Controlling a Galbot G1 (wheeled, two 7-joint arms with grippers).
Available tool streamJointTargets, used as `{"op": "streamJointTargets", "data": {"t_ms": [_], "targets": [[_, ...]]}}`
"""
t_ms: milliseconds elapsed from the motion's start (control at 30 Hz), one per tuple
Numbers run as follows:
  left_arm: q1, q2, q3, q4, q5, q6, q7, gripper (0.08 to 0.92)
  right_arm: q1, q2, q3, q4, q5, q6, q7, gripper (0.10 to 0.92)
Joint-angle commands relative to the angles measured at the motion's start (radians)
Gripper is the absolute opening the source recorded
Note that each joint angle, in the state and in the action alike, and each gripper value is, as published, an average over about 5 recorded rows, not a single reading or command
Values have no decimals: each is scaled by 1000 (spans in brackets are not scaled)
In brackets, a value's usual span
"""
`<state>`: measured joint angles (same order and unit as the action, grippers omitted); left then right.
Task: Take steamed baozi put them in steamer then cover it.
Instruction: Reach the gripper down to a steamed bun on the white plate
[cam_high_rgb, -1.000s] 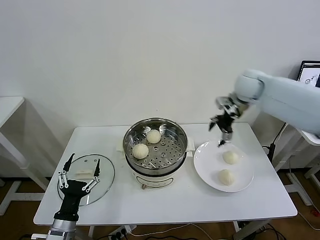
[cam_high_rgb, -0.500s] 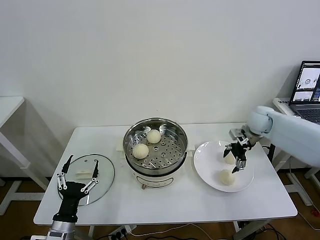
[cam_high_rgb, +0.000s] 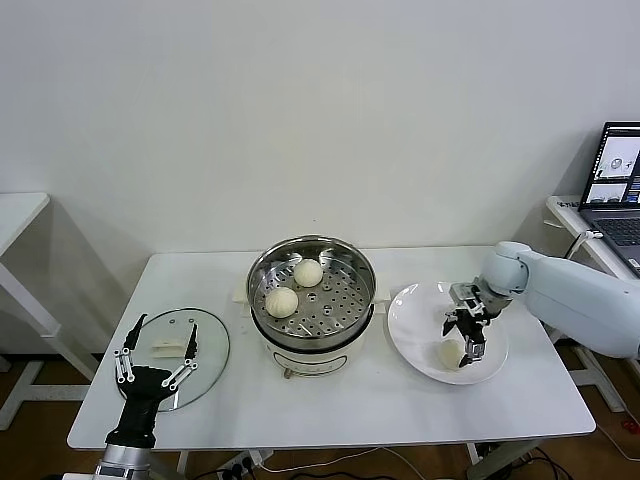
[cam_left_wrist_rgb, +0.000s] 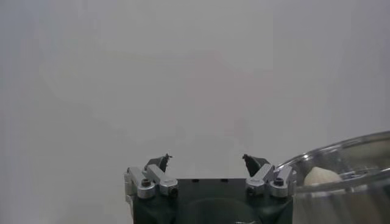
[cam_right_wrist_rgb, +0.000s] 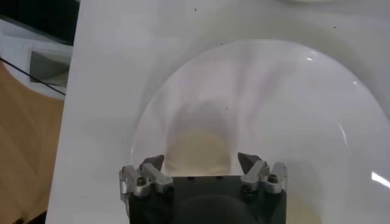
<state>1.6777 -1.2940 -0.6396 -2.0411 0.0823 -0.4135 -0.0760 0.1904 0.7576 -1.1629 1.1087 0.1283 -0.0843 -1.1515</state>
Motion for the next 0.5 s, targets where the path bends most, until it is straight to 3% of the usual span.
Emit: {"op": "streamJointTargets", "data": {"t_ms": [33,500], "targets": [[5,1,5,-1,0,0,4,823,-33,11,16,-12,-22,2,5,823],[-4,8,3,2,-1,0,1,823,33,8,-2,9,-21,0,-18,700]]}}
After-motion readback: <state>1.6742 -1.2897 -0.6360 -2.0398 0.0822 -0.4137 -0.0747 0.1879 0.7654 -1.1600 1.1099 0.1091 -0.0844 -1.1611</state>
